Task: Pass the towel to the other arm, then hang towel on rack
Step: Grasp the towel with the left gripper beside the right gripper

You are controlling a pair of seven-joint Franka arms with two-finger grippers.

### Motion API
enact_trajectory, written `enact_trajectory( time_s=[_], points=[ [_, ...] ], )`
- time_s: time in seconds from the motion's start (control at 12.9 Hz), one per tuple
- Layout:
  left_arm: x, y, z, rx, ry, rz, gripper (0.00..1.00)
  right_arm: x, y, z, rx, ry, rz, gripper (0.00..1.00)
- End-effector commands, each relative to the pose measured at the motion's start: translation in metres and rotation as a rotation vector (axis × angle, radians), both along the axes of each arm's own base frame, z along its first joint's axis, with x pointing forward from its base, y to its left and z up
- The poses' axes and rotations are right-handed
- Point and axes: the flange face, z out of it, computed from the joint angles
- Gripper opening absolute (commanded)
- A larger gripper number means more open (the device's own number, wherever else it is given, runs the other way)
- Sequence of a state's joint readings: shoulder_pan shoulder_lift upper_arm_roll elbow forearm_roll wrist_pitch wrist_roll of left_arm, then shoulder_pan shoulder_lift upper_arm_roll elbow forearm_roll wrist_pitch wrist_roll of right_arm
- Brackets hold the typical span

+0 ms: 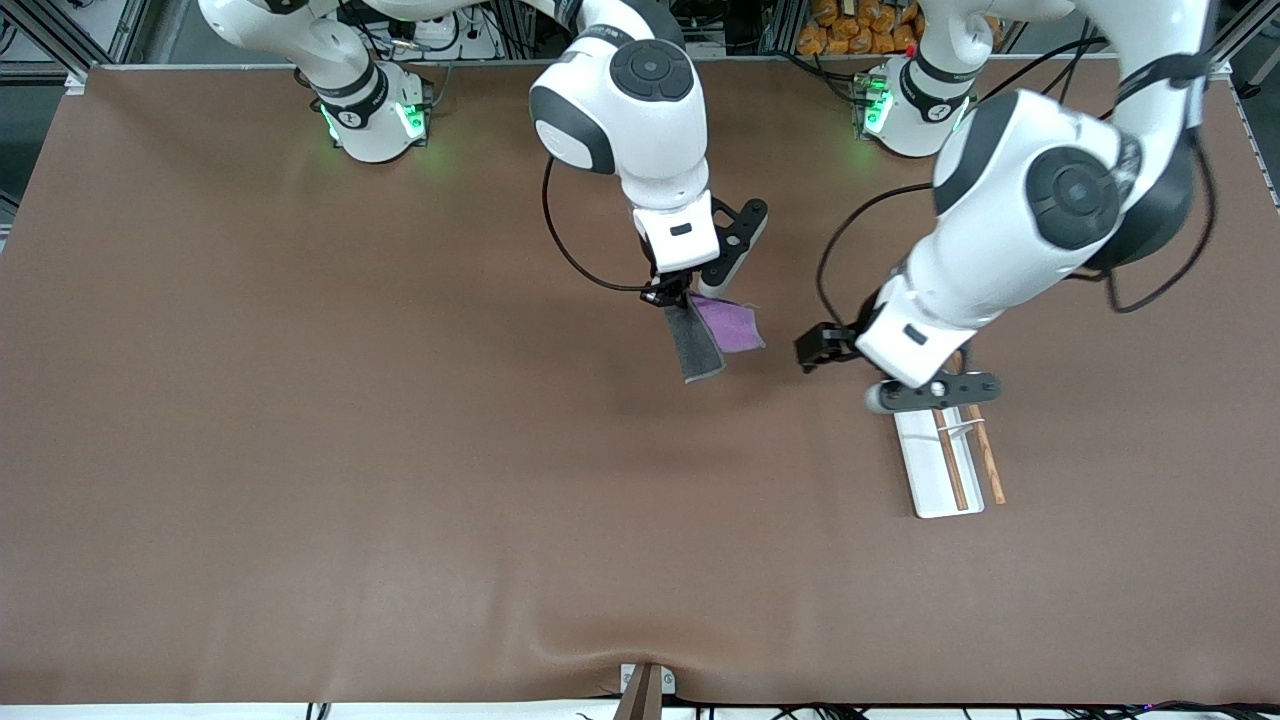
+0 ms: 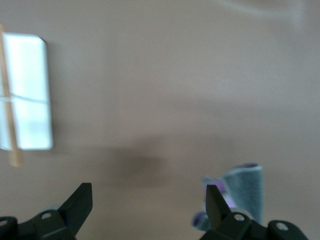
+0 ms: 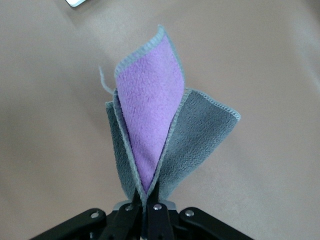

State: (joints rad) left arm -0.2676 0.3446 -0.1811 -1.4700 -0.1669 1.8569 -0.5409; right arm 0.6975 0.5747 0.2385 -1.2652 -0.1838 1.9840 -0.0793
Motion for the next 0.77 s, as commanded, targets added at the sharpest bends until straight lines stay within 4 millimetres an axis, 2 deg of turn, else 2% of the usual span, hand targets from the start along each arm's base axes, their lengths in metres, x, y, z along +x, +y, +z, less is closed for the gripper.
enact_trajectory(
  time_s=[0.0,0.15,0.46,0.7],
  points=[
    [0.002,-0.015,-0.013,-0.052,0.064,0.076,1.00,-0.002,-0.001,0.006,-0.024,-0.016,0.013,0.00],
    [-0.005,-0.035,-0.026,-0.051,0.103,0.103,1.00,-0.002,-0.001,0.006,-0.025,-0.017,0.013,0.00],
    [-0.012,-0.056,-0.045,-0.048,0.156,0.134,1.00,-0.003,0.000,0.007,-0.025,-0.017,0.015,0.00],
    [-0.013,-0.058,-0.045,-0.083,0.182,0.153,0.88,-0.002,-0.001,0.007,-0.025,-0.017,0.013,0.00]
  ],
)
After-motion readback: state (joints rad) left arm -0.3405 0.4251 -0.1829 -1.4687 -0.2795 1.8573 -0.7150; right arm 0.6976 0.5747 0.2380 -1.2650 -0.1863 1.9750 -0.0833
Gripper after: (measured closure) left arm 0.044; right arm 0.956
